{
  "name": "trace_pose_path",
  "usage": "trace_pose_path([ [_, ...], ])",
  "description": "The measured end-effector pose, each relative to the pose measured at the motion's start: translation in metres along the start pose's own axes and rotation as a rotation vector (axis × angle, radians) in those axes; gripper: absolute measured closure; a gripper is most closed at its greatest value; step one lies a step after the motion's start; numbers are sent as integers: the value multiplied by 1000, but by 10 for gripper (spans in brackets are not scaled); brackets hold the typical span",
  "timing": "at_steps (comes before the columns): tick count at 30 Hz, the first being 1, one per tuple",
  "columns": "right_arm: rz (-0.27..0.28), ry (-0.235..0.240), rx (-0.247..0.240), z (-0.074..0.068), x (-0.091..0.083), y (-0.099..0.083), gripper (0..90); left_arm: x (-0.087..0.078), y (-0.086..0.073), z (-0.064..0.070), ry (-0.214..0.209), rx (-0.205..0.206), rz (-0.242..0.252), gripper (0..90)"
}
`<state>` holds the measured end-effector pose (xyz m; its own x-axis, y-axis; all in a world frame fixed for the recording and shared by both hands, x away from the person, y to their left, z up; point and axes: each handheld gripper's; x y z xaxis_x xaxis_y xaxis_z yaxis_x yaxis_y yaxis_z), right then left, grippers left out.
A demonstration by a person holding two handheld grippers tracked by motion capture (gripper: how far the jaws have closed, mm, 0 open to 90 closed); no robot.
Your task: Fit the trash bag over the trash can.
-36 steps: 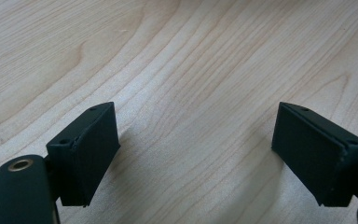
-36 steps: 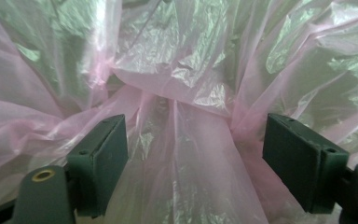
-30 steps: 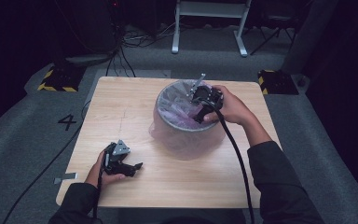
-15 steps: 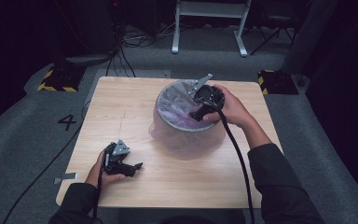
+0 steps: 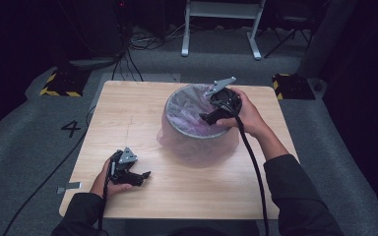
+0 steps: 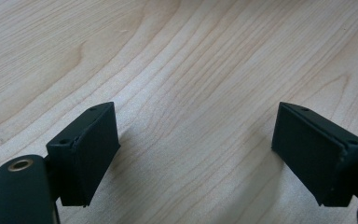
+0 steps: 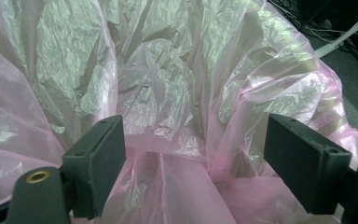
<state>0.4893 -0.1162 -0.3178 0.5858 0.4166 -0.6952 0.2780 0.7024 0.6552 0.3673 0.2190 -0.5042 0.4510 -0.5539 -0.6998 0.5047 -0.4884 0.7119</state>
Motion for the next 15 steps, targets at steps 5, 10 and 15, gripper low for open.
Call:
trace_pose_path([
  [5,40,25,38,3,-7,0,213,0,0,0,0,0,0,144],
  [10,79,5,46,4,-19,1,197,0,0,0,0,0,0,144],
  [15,123,6,46,5,-29,0,188,0,0,0,2,-1,-1,145],
])
Point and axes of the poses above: each handheld gripper's, and its own axes: x roughly forward along the jaws, y roughly out of its top, z roughly to its right, and after that the axes turned 4 degrees about -y, right-handed
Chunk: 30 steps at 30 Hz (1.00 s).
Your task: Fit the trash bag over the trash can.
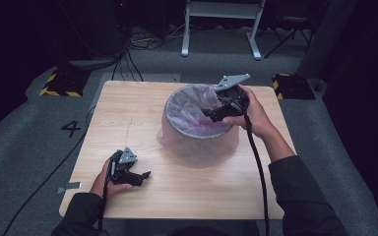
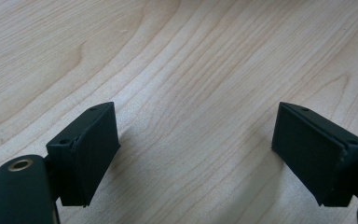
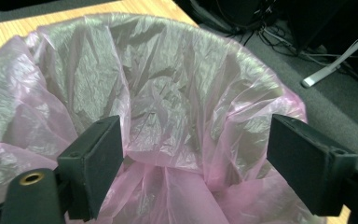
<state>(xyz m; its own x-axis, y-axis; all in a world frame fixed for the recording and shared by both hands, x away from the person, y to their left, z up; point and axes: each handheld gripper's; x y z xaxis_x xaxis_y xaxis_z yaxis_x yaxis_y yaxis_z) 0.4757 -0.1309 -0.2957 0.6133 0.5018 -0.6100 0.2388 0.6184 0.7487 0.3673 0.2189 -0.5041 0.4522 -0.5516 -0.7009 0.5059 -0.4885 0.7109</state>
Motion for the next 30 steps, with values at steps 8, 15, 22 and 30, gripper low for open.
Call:
trace_pose_path([
  [8,48,9,16,1,-12,-5,184,0,0,0,3,-2,0,144],
  [15,69,6,24,3,-25,-12,177,0,0,0,5,2,0,145],
  [22,87,-5,35,9,-42,-21,177,0,0,0,3,-2,0,145],
  [30,82,-3,21,10,-56,-36,178,0,0,0,5,2,-1,144],
])
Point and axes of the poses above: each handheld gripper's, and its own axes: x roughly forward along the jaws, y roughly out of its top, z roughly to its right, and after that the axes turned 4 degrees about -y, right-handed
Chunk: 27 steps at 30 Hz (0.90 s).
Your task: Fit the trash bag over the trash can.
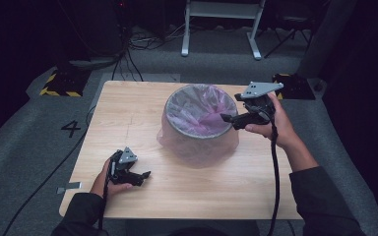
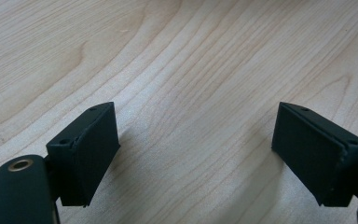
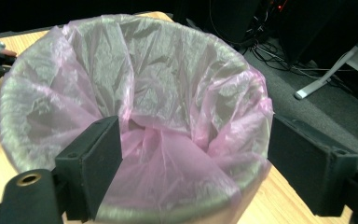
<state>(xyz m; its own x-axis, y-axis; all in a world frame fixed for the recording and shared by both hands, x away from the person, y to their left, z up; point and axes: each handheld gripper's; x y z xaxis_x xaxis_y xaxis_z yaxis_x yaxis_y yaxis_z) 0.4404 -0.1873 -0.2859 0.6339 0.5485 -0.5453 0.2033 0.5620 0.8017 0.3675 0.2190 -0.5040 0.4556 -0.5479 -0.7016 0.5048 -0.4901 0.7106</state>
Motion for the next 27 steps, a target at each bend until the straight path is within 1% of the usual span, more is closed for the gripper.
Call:
trace_pose_path([
  [3,-4,-2,-14,-1,-4,-4,179,0,0,0,0,0,0,144],
  [10,-13,-12,-27,-4,-15,-14,184,0,0,0,-2,-3,1,144],
  [12,-17,-7,-31,-5,-17,-17,186,0,0,0,0,0,0,144],
  [14,-27,-19,-41,-7,-19,-21,189,0,0,0,0,0,0,144],
  [15,-27,-18,-42,-7,-20,-23,190,0,0,0,0,0,0,144],
  [25,-64,-33,-73,-15,-25,-40,191,0,0,0,-2,-5,2,145],
  [26,-66,-32,-71,-16,-26,-43,191,0,0,0,0,0,0,145],
  [27,-66,-34,-68,-17,-26,-45,191,0,0,0,-2,-4,2,144],
])
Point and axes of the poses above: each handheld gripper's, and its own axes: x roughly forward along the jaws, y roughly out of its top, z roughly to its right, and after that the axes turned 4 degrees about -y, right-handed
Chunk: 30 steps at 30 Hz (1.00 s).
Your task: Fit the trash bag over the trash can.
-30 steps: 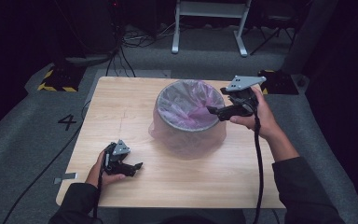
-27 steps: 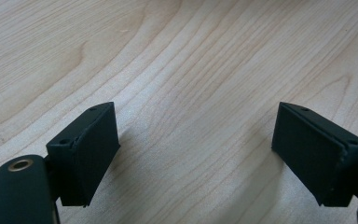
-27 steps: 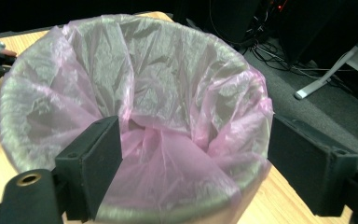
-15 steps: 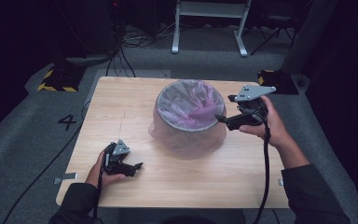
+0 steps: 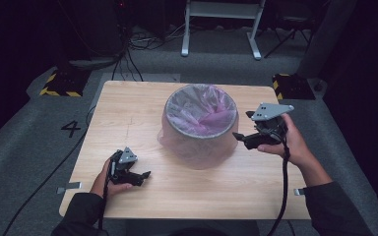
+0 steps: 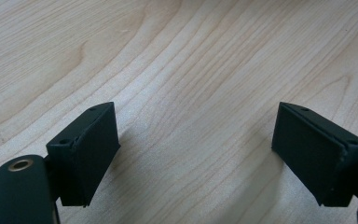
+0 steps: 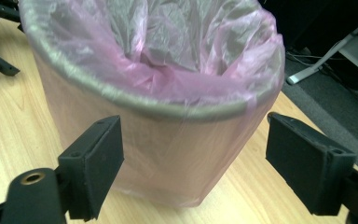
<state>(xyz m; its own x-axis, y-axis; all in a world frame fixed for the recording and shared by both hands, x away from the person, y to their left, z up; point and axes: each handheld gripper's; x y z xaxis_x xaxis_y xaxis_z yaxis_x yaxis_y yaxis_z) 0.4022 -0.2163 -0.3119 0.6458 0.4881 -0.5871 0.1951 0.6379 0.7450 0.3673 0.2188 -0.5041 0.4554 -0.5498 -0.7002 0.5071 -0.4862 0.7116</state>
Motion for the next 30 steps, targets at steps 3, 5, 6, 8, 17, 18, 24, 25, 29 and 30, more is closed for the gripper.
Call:
trace_pose_path([
  [3,-10,-4,-2,-2,0,-7,191,0,0,0,2,3,-1,144],
  [5,-18,-6,-2,-3,1,-12,191,0,0,0,1,2,0,144],
  [6,-21,-5,-2,-3,2,-14,191,0,0,0,2,3,-1,144],
  [8,-34,-4,0,-4,4,-18,191,0,0,0,1,3,0,144],
  [17,-69,-6,10,-6,9,-32,191,0,0,0,2,3,0,145],
  [18,-74,-7,7,-6,9,-33,191,0,0,0,2,4,-1,145],
  [24,-96,-8,-13,-10,11,-37,191,0,0,0,2,3,0,144],
  [25,-99,-9,-18,-11,12,-38,190,0,0,0,2,3,0,145],
  [29,-116,-10,-17,-12,15,-44,191,0,0,0,1,4,-2,145],
  [30,-123,-12,-20,-13,16,-45,191,0,0,0,1,3,-2,144],
])
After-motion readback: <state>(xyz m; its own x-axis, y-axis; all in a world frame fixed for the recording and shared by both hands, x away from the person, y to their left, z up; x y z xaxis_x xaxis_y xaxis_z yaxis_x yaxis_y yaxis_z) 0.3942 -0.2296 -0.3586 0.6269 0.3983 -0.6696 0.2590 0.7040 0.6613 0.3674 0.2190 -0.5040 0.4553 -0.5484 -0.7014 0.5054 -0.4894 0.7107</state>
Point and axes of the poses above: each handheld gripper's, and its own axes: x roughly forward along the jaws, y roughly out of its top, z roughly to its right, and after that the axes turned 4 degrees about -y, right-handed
